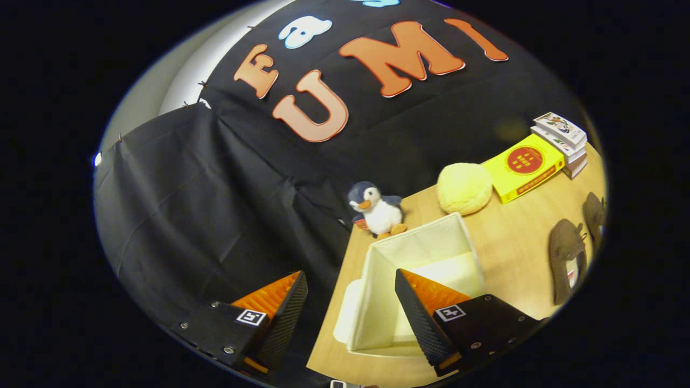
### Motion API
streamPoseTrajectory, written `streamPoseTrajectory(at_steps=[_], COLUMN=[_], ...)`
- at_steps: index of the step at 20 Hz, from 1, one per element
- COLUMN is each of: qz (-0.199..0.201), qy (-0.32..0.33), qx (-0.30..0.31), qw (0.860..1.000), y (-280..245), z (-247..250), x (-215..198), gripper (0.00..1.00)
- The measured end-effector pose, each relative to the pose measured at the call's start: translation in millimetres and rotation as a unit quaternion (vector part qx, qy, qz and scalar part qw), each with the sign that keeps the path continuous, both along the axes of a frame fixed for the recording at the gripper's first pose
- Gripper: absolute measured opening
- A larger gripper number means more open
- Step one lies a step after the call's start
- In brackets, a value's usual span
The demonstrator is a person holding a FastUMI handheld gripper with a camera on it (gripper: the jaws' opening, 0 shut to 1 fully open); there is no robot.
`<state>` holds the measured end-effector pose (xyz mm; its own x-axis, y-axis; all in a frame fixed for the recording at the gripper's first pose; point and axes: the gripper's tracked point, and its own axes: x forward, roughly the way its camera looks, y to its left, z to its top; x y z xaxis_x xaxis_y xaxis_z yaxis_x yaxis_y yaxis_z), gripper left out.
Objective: Open the storage box then place both shoes into the box .Put the left shoe in first, then the right shoe, with the right side of both shoes facing outward in a uniform manner.
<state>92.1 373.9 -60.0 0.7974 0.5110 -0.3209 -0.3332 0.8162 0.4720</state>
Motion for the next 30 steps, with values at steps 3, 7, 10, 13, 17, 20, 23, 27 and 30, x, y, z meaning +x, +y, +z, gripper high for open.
streamPoseTrajectory(at_steps=[3,7,10,13,17,20,23,27,30], qz=[-0.029,-0.077,-0.115,-0.144,-0.178,-0.199,-0.193,-0.180,-0.180], qy=[-0.006,-0.006,-0.005,0.006,0.012,0.004,0.016,0.033,0.048], qx=[-0.028,-0.077,-0.109,-0.141,-0.202,-0.250,-0.266,-0.287,-0.287], qw=[0.999,0.994,0.987,0.980,0.963,0.947,0.944,0.940,0.940], y=[-55,-133,-194,-247,-308,-342,-353,-359,-360], z=[-11,-31,-44,-63,-91,-107,-128,-164,-184], x=[4,11,13,10,8,10,13,23,38], gripper=[0.98,0.98,0.98,0.98,0.98,0.98,0.94,0.80,0.63])
